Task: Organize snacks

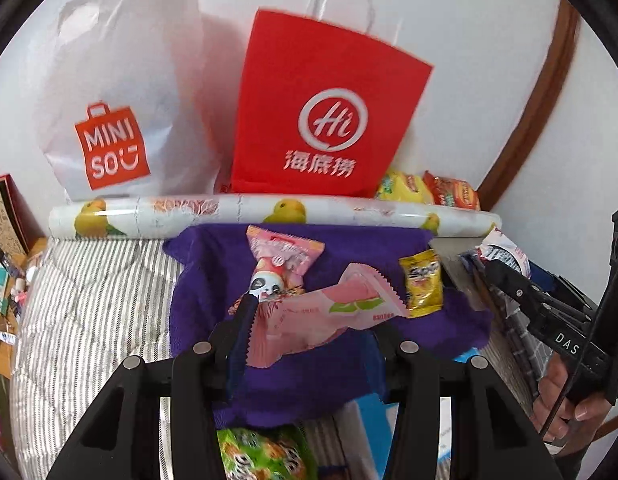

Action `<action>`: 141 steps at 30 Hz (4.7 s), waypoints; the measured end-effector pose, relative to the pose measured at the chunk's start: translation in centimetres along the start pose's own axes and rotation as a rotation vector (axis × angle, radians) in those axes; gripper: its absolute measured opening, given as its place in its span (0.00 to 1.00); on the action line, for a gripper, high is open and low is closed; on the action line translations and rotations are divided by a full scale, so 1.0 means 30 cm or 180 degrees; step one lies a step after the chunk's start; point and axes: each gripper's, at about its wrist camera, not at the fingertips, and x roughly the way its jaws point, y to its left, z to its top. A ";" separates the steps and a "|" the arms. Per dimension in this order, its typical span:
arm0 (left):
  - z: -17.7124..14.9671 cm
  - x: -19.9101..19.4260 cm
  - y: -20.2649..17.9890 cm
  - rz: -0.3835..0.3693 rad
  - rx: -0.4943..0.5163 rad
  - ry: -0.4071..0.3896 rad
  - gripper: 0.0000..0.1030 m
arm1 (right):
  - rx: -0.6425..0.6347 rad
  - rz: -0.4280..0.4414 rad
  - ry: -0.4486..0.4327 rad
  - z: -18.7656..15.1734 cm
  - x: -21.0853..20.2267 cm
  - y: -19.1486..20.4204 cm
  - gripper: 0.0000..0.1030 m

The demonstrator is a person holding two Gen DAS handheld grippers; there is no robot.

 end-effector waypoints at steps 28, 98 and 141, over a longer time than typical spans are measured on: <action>-0.085 0.168 0.077 0.0098 -0.0074 0.0215 0.45 | -0.0098 -0.0059 0.0522 -0.140 0.195 -0.032 0.69; -0.083 0.148 0.091 -0.0129 -0.0269 0.0147 0.72 | 0.0235 -0.0005 0.0499 -0.134 0.189 -0.038 0.78; -0.250 -0.314 0.076 -0.0123 -0.0072 -0.0200 0.78 | 0.0161 0.0465 0.0441 -0.477 -0.353 0.206 0.76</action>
